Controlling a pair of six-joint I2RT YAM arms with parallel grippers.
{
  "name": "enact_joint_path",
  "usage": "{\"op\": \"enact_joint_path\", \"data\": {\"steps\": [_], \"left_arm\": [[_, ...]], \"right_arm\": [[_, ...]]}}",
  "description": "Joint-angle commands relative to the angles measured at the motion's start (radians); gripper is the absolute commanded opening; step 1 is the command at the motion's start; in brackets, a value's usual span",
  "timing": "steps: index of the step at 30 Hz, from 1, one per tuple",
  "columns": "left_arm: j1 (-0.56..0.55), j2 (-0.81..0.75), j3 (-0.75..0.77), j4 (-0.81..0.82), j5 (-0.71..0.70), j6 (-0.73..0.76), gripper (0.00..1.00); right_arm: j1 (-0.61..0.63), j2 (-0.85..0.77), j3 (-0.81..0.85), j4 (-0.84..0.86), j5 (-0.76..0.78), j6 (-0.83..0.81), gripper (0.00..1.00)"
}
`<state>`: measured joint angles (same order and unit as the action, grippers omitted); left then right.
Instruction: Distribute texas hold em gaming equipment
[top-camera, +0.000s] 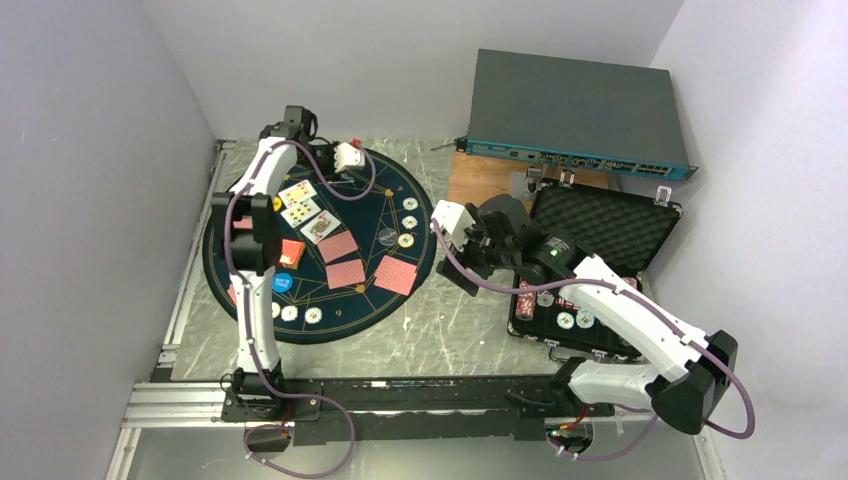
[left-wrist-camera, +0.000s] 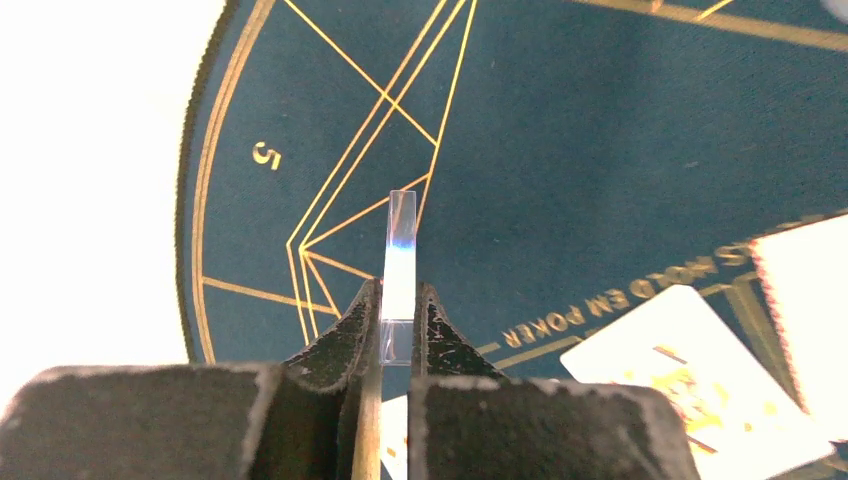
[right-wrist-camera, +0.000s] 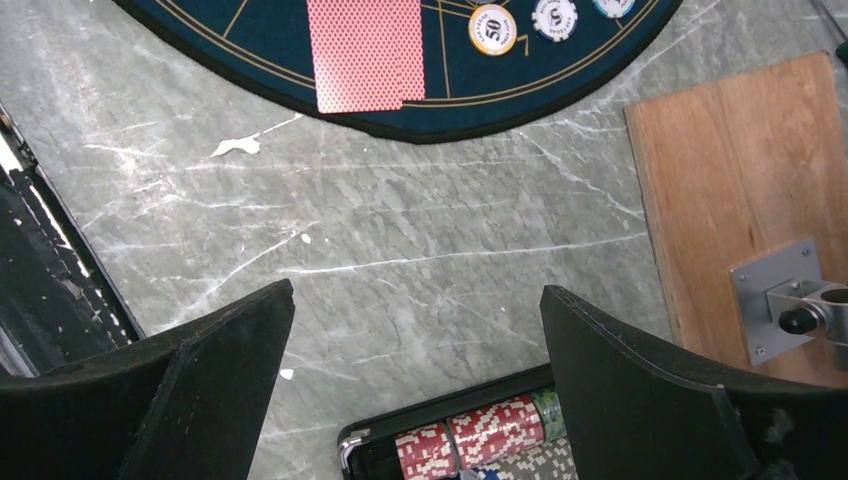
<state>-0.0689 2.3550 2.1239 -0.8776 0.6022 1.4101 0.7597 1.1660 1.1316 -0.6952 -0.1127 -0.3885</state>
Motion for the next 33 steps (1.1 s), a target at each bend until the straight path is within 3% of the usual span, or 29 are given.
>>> {"op": "enact_joint_path", "data": {"steps": [1, 5, 9, 17, 33], "left_arm": [[-0.028, -0.306, -0.084, -0.035, 0.011, -0.211, 0.00], [-0.026, -0.497, -0.270, -0.187, 0.011, -0.235, 0.00], [-0.006, -0.681, -0.512, -0.283, 0.023, -0.159, 0.00], [0.012, -0.963, -0.985, -0.163, -0.044, -0.078, 0.00], [0.014, -0.957, -1.241, 0.009, -0.136, -0.027, 0.00]], "right_arm": [[-0.004, -0.033, -0.005, 0.028, -0.019, -0.010, 0.96], [-0.005, -0.041, -0.010, 0.039, -0.026, -0.013, 0.97], [-0.005, -0.049, -0.012, 0.042, -0.032, -0.024, 0.97], [-0.005, -0.053, -0.022, 0.042, -0.047, -0.014, 0.97], [-0.005, -0.041, -0.003, 0.017, -0.050, -0.014, 0.97]]}}
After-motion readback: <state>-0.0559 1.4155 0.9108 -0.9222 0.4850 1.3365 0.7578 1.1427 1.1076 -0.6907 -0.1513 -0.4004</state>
